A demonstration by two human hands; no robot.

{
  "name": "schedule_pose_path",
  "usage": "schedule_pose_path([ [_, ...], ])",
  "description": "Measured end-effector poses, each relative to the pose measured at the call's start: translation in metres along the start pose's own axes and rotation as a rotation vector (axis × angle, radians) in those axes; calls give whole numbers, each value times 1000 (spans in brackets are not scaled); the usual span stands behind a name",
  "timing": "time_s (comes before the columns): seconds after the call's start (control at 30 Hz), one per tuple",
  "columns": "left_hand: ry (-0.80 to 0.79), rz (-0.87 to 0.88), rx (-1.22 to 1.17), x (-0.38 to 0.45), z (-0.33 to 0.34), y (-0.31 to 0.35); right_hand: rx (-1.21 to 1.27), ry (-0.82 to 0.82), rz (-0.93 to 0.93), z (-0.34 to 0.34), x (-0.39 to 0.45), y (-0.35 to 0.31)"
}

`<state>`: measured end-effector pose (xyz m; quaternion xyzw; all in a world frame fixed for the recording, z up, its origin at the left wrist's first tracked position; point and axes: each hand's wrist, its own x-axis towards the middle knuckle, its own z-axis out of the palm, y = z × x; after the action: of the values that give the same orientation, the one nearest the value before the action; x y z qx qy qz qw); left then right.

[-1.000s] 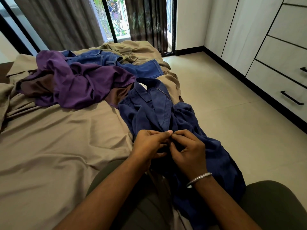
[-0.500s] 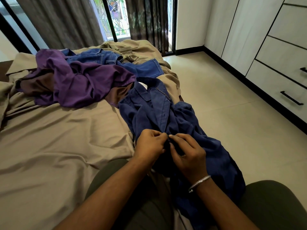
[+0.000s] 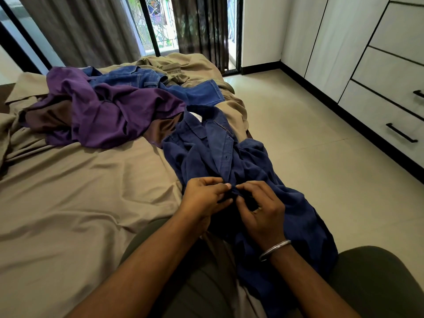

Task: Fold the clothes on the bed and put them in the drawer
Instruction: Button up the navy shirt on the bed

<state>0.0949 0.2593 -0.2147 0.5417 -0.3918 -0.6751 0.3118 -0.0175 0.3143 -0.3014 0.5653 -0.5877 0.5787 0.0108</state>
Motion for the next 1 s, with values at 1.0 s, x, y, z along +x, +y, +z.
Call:
schedule_pose_path([
  [1.0,-55,14,147,1,-1,-7,629,-106,711,-4,23,-21],
])
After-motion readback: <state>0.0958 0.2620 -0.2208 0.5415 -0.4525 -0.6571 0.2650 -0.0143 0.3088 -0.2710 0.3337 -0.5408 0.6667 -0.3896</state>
